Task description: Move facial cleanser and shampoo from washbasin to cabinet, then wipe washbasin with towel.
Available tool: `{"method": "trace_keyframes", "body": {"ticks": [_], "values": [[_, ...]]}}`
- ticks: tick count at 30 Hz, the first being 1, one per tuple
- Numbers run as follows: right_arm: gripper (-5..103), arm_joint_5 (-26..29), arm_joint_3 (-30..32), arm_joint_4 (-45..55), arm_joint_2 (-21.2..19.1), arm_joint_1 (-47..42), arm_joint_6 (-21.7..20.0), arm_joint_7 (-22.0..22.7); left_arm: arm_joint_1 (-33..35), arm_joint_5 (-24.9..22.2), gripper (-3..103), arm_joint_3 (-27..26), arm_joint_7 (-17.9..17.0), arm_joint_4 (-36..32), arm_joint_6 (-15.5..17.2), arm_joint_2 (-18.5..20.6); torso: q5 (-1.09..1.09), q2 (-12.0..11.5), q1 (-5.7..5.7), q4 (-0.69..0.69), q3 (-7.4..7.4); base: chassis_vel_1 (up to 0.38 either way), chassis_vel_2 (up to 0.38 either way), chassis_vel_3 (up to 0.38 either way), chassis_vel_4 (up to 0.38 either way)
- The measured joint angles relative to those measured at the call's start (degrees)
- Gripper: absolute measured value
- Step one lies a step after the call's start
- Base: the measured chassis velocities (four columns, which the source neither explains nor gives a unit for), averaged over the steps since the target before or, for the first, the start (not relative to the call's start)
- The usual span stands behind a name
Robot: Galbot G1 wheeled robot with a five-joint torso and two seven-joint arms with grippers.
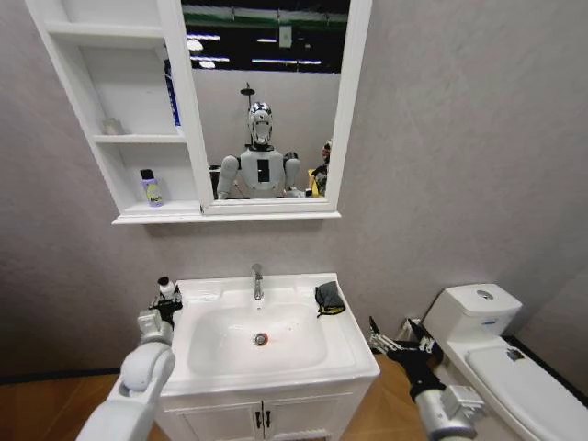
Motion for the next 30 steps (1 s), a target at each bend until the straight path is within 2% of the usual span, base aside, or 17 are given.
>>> {"method": "trace_keyframes", "body": {"ticks": [2, 3, 4, 5, 6, 8, 9, 11, 13, 15, 16, 17, 18, 20, 22, 24, 30], "values": [[100, -0.2, -0.4, 0.0, -0.1, 0.1, -0.2, 0.0, -2.1, -9.4, 30, -0.4, -4.6, -6.7, 4.9, 5.8, 0.0, 0.0, 0.0, 0.0, 0.0, 0.0, 0.0, 0.0, 0.0], [100, -0.2, -0.5, 0.1, -0.2, 0.1, -0.4, 0.0, -3.6, -12.8, 30, -0.6, -6.0, -8.3, 6.2, 8.6, 0.0, 0.0, 0.0, -0.01, 0.0, 0.0, 0.0, 0.0, 0.0], [100, -0.2, -0.5, 0.1, -0.2, 0.1, -0.4, 0.0, -3.6, -12.8, 30, -0.6, -6.0, -8.3, 6.2, 8.6, 0.0, 0.0, 0.0, -0.01, 0.0, 0.0, 0.0, 0.0, 0.0], [100, -0.2, -0.6, 0.2, -0.3, 0.1, -0.5, 0.0, -6.2, -17.0, 30, -0.9, -7.6, -9.4, 7.9, 12.3, 0.0, 0.0, 0.0, 0.0, 0.0, 0.0, 0.0, 0.0, 0.0], [100, -0.2, -0.6, 0.2, -0.3, 0.1, -0.5, 0.0, -6.2, -17.0, 30, -0.9, -7.6, -9.4, 7.9, 12.3, 0.0, 0.0, 0.0, 0.0, 0.0, 0.0, 0.0, 0.0, 0.0], [100, -0.3, -0.7, 0.3, -0.3, 0.0, -0.6, -0.1, -12.8, -23.6, 30, -0.1, -10.1, -8.4, 10.1, 18.1, 0.0, 0.0, 0.0, 0.0, 0.01, 0.0, 0.0, 0.0, 0.0], [100, -0.3, -0.7, 0.3, -0.3, 0.0, -0.6, -0.1, -12.8, -23.6, 30, -0.1, -10.1, -8.4, 10.1, 18.1, 0.0, 0.0, 0.0, 0.0, 0.01, 0.0, 0.0, 0.0, 0.0], [100, -0.5, -1.0, 0.6, -0.3, -0.2, -0.6, -0.1, -18.6, -28.2, 30, 1.2, -10.6, -6.3, 11.6, 21.4, -0.01, 0.0, 0.01, -0.01, 0.01, 0.0, 0.0, 0.0, 0.0], [100, -0.6, -1.0, 0.6, -0.3, -0.2, -0.6, -0.1, -20.4, -29.7, 30, 1.7, -10.6, -5.6, 12.0, 22.2, -0.01, 0.0, 0.01, 0.0, 0.02, 0.0, 0.0, 0.0, 0.0], [100, -0.8, -1.2, 0.9, -0.3, -0.4, -0.7, -0.1, -28.2, -35.2, 30, 4.1, -10.5, -1.5, 13.5, 24.9, -0.02, 0.0, 0.01, 0.0, 0.02, 0.0, 0.0, 0.0, 0.0], [100, -0.8, -1.2, 0.9, -0.3, -0.4, -0.7, -0.1, -28.2, -35.2, 30, 4.1, -10.5, -1.5, 13.5, 24.9, -0.02, 0.0, 0.01, 0.0, 0.02, 0.0, 0.0, 0.0, 0.0], [100, -0.8, -1.2, 1.1, -0.3, -0.5, -0.7, -0.1, -33.3, -37.7, 30, 6.2, -10.0, 1.0, 13.9, 25.9, -0.02, 0.0, 0.01, 0.01, 0.02, 0.0, 0.0, 0.0, 0.0], [100, -0.8, -1.2, 1.1, -0.3, -0.5, -0.7, -0.1, -33.3, -37.7, 30, 6.2, -10.0, 1.0, 13.9, 25.9, -0.02, 0.0, 0.01, 0.01, 0.02, 0.0, 0.0, 0.0, 0.0], [100, -0.9, -1.2, 1.3, -0.3, -0.6, -0.8, -0.1, -41.6, -40.2, 30, 10.5, -9.8, 4.6, 13.9, 26.5, 0.01, 0.0, 0.01, 0.01, 0.01, 0.0, 0.0, 0.0, 0.0], [100, -0.9, -1.1, 1.4, -0.3, -0.7, -0.8, -0.1, -44.9, -40.5, 30, 13.0, -9.4, 6.4, 13.9, 26.4, 0.01, 0.0, 0.01, 0.01, 0.01, 0.0, 0.0, 0.0, 0.0], [100, -0.9, -1.1, 1.7, -0.4, -0.7, -1.0, -0.1, -50.5, -40.7, 30, 18.5, -9.3, 10.2, 13.9, 25.1, 0.0, 0.0, 0.01, 0.0, 0.02, 0.0, 0.0, 0.0, 0.0], [100, -0.7, -0.6, 2.2, -0.6, -0.9, -1.5, 0.0, -57.1, -40.4, 30, 25.3, -9.6, 16.6, 13.8, 21.6, 0.0, 0.0, 0.02, -0.01, 0.02, 0.0, 0.0, 0.0, 0.0]]}}
